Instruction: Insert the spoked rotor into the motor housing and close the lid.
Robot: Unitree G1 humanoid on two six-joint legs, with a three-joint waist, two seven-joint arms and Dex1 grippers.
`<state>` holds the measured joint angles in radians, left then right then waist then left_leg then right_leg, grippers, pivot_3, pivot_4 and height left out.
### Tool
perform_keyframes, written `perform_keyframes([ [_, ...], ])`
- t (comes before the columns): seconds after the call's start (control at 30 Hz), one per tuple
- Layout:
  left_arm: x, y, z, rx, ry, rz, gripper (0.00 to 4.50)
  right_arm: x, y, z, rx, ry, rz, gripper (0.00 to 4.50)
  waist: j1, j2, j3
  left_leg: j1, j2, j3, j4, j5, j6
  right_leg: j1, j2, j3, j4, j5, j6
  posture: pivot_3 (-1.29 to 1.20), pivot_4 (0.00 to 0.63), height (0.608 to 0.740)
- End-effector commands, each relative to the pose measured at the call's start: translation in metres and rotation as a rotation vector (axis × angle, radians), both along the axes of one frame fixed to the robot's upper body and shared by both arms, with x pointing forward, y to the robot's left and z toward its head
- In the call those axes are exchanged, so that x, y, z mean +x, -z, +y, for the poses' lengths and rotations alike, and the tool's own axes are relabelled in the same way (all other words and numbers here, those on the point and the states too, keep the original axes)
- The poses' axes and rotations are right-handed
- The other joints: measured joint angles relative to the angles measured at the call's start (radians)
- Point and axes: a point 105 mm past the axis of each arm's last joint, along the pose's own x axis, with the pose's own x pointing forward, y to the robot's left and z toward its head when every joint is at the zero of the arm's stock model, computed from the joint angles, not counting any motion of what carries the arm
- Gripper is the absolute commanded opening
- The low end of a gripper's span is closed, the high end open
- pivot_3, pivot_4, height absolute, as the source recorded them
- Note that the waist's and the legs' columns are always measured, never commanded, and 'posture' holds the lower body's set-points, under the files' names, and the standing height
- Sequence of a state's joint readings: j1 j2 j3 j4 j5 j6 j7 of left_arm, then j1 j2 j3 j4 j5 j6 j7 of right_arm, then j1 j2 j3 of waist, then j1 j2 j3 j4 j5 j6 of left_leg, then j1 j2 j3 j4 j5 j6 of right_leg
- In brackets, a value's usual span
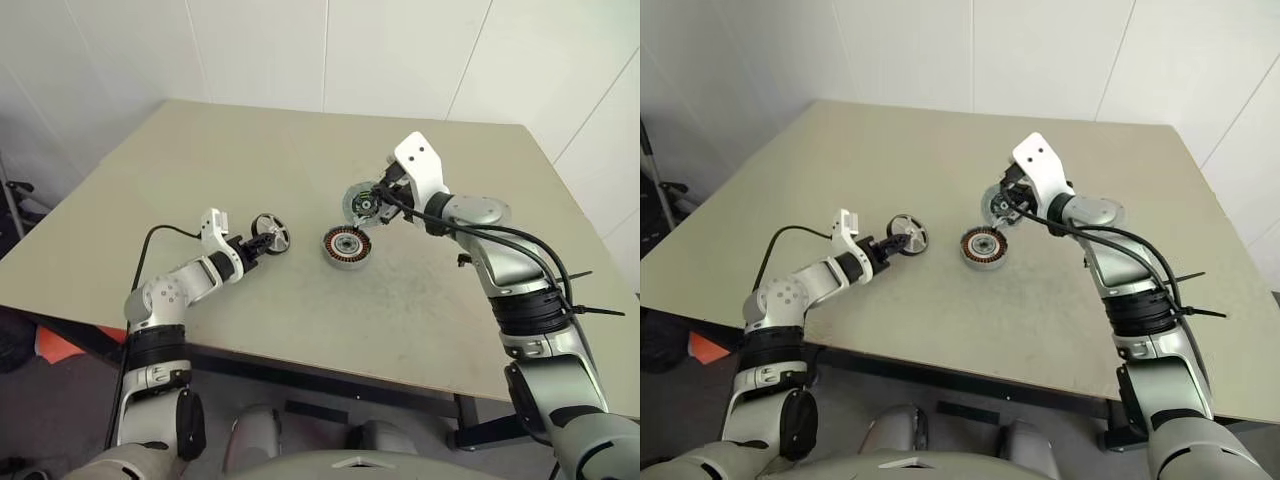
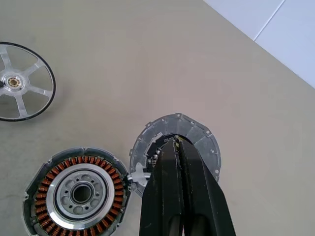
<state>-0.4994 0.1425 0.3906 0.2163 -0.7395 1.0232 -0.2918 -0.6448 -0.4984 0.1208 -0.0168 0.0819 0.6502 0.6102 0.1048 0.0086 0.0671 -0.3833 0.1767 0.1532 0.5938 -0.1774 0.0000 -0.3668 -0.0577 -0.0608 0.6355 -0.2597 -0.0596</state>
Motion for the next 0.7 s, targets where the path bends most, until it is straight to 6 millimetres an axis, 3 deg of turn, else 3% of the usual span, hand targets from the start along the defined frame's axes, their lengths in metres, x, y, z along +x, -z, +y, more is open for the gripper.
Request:
perform_keyframes([
  [0.03, 0.007, -0.026, -0.015, -0.1, 0.055, -0.071, 0.41, -0.004, -0.019, -0.007, -0.001, -0.001, -0.068, 0.0, 0.0, 0.0, 0.0, 0.0, 0.0, 0.0, 0.0, 0.0, 0.0, 0.0, 0.0, 0.0, 0.0, 0.0, 0.0, 0.0, 0.0, 0.74],
  [0.3, 0.011, -0.055, -0.067, -0.336, 0.22, -0.078, 0.41, -0.011, -0.008, -0.003, -0.015, -0.024, -0.038, 0.0, 0.007, -0.001, 0.001, -0.001, 0.0, 0.0, 0.0, 0.0, 0.001, 0.0, 0.0, 0.0, -0.001, 0.0, 0.0, 0.0, 0.0, 0.74],
  [0.43, 0.012, -0.062, -0.089, -0.379, 0.282, -0.068, 0.41, -0.024, 0.008, -0.007, -0.121, -0.07, 0.004, 0.0, 0.016, -0.001, 0.001, -0.001, 0.0, 0.0, 0.0, -0.001, 0.001, 0.0, 0.0, 0.0, -0.002, 0.0, 0.0, 0.0, 0.0, 0.74],
  [0.7, 0.014, -0.049, -0.12, -0.389, 0.362, -0.007, 0.41, -0.048, 0.024, -0.016, -0.231, -0.121, 0.063, 0.0, 0.026, -0.001, 0.001, -0.002, -0.001, 0.0, -0.001, -0.002, 0.003, 0.002, 0.0, 0.0, -0.009, 0.002, 0.005, 0.0, 0.0, 0.74],
])
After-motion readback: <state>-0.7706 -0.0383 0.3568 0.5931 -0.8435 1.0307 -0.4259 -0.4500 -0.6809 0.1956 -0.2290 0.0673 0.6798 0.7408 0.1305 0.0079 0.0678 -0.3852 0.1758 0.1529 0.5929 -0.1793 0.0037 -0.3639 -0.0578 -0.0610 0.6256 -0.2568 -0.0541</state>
